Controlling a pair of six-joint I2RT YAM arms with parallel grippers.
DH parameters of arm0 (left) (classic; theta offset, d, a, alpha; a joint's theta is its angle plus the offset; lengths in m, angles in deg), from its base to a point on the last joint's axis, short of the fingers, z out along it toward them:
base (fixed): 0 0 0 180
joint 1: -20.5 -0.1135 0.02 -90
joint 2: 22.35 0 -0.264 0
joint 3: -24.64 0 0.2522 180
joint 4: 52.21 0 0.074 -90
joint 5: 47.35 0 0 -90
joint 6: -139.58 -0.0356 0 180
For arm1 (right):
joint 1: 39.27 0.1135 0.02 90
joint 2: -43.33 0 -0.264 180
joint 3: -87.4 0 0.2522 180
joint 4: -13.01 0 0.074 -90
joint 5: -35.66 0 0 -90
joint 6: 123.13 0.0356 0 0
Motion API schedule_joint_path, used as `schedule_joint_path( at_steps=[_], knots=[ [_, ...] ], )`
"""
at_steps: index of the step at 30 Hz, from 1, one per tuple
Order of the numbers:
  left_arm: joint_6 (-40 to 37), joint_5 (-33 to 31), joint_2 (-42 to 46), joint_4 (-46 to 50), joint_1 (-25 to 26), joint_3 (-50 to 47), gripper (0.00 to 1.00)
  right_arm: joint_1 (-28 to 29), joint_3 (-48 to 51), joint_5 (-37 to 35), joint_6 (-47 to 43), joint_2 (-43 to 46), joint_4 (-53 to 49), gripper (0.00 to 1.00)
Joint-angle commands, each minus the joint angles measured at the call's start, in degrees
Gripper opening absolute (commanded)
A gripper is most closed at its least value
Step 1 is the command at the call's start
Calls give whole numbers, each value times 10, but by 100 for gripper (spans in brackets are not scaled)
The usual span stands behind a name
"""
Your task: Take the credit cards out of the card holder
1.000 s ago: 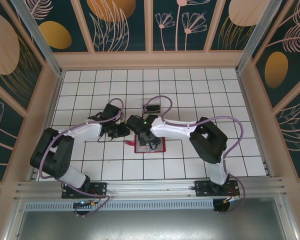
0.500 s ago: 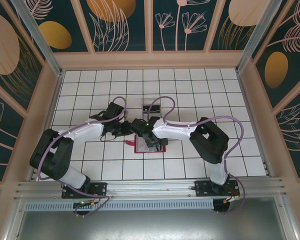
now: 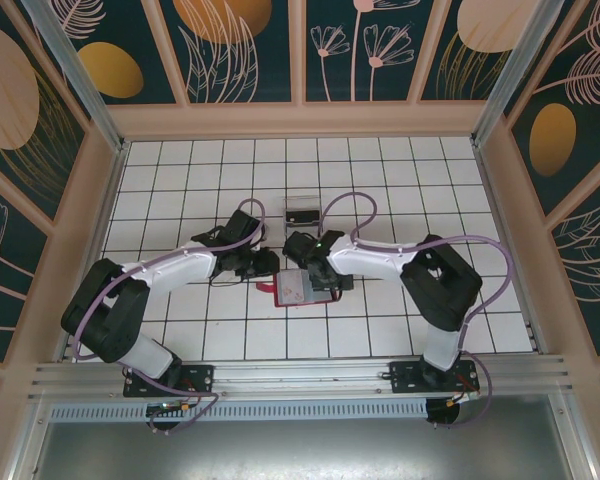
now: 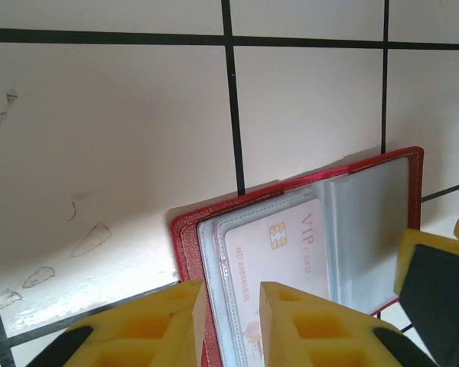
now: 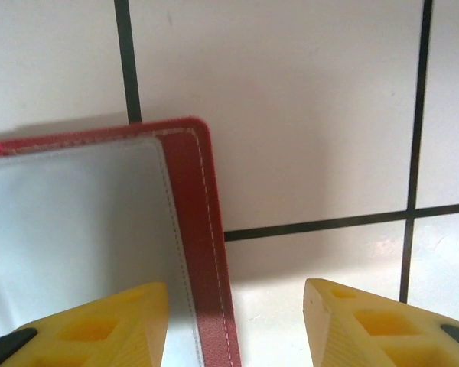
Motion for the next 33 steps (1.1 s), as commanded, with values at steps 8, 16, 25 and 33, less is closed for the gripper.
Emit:
schedule_joint_path(
  at_steps=[8, 16, 25, 33],
  knots=[
    [24, 3, -4, -21, 21, -14, 23, -33, 32, 167, -28, 75, 176, 44],
    [50, -6, 2, -32, 42, -37, 18, -51, 76, 292, -29, 62, 288, 33],
    [67, -2, -18, -52, 64, -44, 18, -57, 87, 291, -54, 42, 287, 30],
    [47, -27, -25, -17, 64, -18, 14, -52, 123, 261, -37, 46, 281, 28]
  ],
)
